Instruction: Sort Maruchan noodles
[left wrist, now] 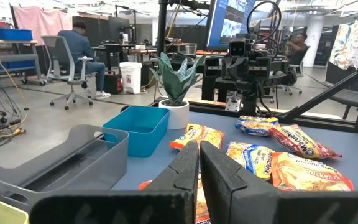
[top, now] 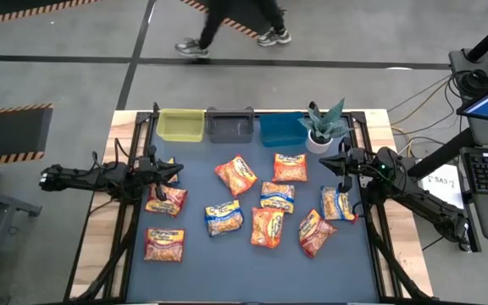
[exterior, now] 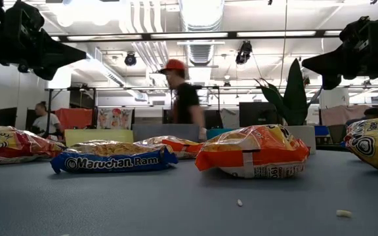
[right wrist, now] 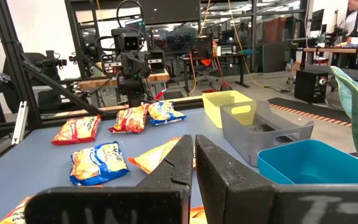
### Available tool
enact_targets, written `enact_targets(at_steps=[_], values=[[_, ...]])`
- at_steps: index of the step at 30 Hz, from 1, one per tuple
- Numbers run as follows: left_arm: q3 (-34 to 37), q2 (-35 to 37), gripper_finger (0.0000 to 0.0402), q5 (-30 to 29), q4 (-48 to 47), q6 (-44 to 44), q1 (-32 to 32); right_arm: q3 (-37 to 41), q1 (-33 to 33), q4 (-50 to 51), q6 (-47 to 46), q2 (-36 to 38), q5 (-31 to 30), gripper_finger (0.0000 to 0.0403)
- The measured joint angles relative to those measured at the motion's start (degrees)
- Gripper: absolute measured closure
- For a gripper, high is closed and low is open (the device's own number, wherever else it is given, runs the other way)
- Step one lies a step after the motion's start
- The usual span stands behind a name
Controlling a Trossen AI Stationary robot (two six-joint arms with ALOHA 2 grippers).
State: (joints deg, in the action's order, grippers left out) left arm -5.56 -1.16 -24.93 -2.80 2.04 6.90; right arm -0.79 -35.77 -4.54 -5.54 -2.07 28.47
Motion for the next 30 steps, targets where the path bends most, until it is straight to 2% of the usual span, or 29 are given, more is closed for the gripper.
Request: enact_targets(at_steps=[20,30], values=[[0.00,0.01,0.0402,0.00,0.01,0.01,0.00,0.01,0.01,0.00,0.43,0.00,-0.01,0.0394],[0.00,0.01,0.0402,0.00,0.01,0.01,0.01,0.01,0.00,-0.02,16.49,0.00,-0.11,0.0394]])
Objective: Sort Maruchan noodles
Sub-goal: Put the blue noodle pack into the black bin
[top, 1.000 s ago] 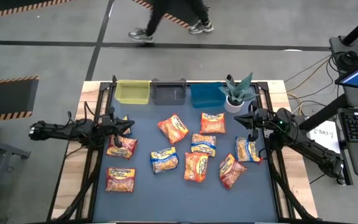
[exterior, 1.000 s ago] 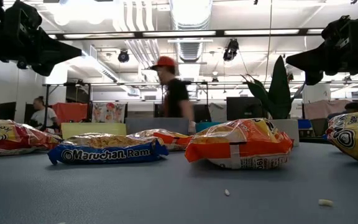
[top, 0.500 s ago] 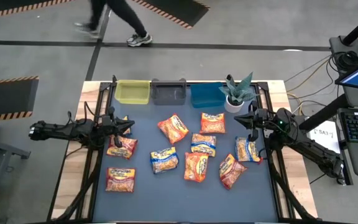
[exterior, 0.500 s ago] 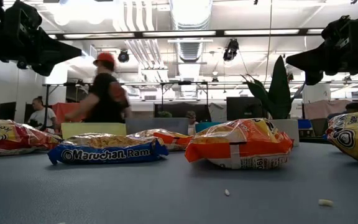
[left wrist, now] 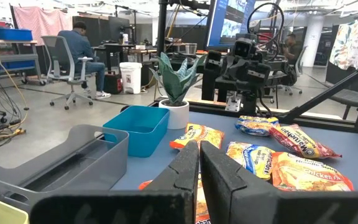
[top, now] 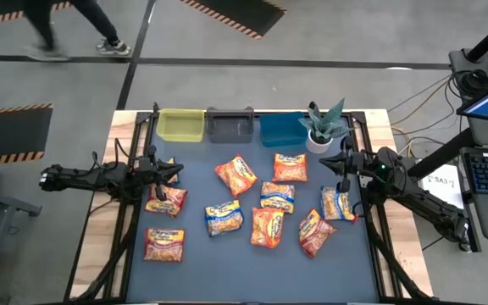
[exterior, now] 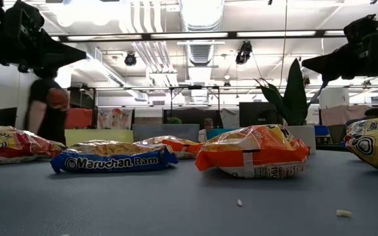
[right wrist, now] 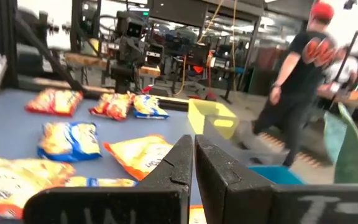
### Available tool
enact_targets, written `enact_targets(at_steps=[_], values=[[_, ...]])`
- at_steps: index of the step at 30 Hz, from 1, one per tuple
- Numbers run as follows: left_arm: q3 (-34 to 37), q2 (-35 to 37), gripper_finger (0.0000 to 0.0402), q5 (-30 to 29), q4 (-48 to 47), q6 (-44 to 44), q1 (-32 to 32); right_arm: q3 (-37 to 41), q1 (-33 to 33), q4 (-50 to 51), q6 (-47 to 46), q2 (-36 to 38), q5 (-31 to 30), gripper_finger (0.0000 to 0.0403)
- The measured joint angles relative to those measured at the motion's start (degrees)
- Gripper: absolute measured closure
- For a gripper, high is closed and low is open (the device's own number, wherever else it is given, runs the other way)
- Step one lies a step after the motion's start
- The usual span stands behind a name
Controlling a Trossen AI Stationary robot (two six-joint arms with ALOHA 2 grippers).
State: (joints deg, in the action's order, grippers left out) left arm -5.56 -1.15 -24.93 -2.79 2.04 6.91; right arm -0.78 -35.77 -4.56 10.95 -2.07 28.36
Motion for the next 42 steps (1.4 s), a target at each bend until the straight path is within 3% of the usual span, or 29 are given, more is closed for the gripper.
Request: enact_targets(at_steps=[8,15,20,24,27,32,42], values=[[-0.01,0.00,0.0402,0.00,0.41,2.08,0.00,0.00,0.02,0.00,15.56,0.00,-4.29,0.0394],[0.01,0.00,0.0402,0.19,0.81,7.12,-0.01,0.00,0.02,-1.57,16.62,0.00,-4.66,0.0394],[0.25,-0.35,0.0402,3.10,4.59,6.07,-0.01,0.00,0.02,-4.74,3.47,-0.09,-7.38,0.0394],[2.68,-1.82,0.0402,13.50,14.09,4.27,0.01,0.00,0.02,-2.50,-0.07,-1.30,-17.48,0.0394],[4.91,-3.73,0.0402,19.03,25.47,-0.64,0.03,0.00,0.00,-4.65,-8.60,-3.71,-23.05,0.0394],[3.32,-7.78,0.0402,19.52,31.87,-7.82,0.01,0.00,0.00,-11.37,-25.57,-8.29,-27.34,0.0394],[-2.87,-16.18,0.0402,19.44,37.99,-14.71,0.01,-2.22,-0.12,-16.54,-33.81,-18.81,-30.14,0.0394]])
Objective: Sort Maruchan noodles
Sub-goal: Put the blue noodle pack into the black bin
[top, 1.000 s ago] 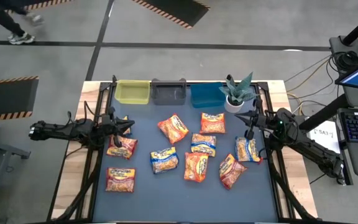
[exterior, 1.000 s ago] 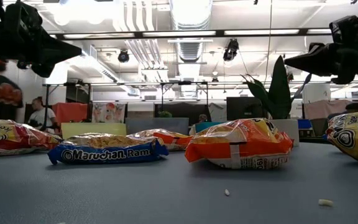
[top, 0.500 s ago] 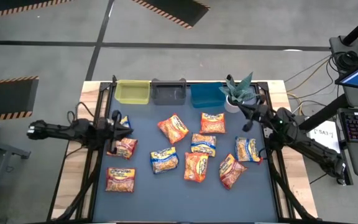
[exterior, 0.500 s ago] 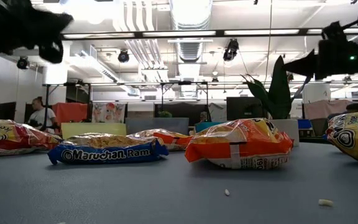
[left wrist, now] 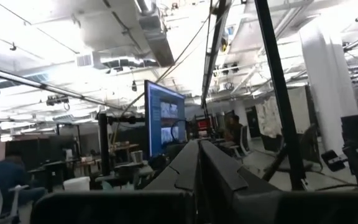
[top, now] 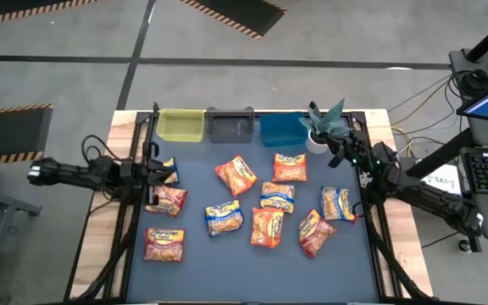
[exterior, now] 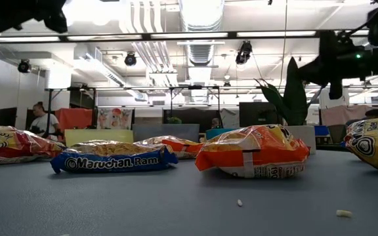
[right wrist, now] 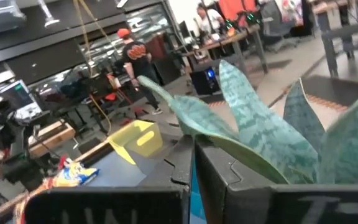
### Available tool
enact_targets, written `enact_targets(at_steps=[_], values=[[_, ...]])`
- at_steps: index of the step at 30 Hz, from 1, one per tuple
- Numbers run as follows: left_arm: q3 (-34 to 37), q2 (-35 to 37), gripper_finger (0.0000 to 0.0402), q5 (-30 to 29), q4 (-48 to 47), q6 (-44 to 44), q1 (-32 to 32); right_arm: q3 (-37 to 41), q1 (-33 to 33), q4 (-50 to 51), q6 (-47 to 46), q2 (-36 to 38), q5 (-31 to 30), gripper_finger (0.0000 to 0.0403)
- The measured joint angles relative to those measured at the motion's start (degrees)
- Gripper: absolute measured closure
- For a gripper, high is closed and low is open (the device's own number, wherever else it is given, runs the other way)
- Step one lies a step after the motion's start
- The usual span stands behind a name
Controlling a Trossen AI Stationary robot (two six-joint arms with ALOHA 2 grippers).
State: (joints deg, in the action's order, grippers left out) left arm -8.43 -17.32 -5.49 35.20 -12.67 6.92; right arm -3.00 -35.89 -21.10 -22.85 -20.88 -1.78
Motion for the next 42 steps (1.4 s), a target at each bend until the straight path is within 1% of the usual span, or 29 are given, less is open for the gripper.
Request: enact_targets(at_steps=[3,5,10,13,15,18,20,22,26,31,36,42], values=[[-3.14,-2.94,0.0402,-0.02,-0.13,0.04,0.00,-4.72,-0.01,0.92,-0.61,-4.83,0.04,0.0394],[-5.36,-4.87,0.0402,-0.03,-0.09,0.07,0.00,-9.09,-0.02,3.89,-0.56,-8.34,0.12,0.0394],[-9.92,-9.18,0.0402,-0.07,-1.13,2.73,0.00,-21.30,-0.40,17.43,0.92,-17.25,-1.36,0.0394],[-12.72,-11.01,0.0402,-0.09,-4.10,2.64,0.00,-27.47,-0.36,24.81,1.20,-21.82,-1.36,0.0394],[-14.91,-12.21,0.0402,-0.12,-6.98,0.96,0.00,-30.33,-0.06,28.91,1.24,-24.45,-1.01,0.0394],[-18.66,-14.04,0.0402,-0.12,-11.42,-1.82,0.00,-34.02,0.94,33.15,0.83,-26.96,2.13,0.0394],[-21.56,-15.51,0.0402,-0.12,-13.88,-2.32,0.00,-35.96,2.10,36.53,-0.07,-27.63,3.59,0.0394],[-24.70,-16.87,0.0402,-0.12,-16.84,-1.40,0.00,-37.50,3.75,38.94,-1.59,-27.58,3.42,0.0394],[-30.88,-19.80,0.0402,-0.11,-25.82,0.78,0.00,-38.82,7.69,39.43,-5.11,-26.00,3.28,0.0394],[-37.01,-24.45,0.0402,-0.01,-37.26,1.20,0.00,-39.03,14.75,38.70,-9.49,-24.31,3.30,0.0394],[-40.04,-29.86,0.0402,-0.03,-42.97,1.27,-0.02,-40.89,19.57,38.92,-13.67,-23.81,2.01,0.0394],[-40.02,-36.16,0.0402,-0.03,-43.53,1.21,0.00,-45.55,25.13,38.80,-18.18,-24.57,1.78,0.0394]])
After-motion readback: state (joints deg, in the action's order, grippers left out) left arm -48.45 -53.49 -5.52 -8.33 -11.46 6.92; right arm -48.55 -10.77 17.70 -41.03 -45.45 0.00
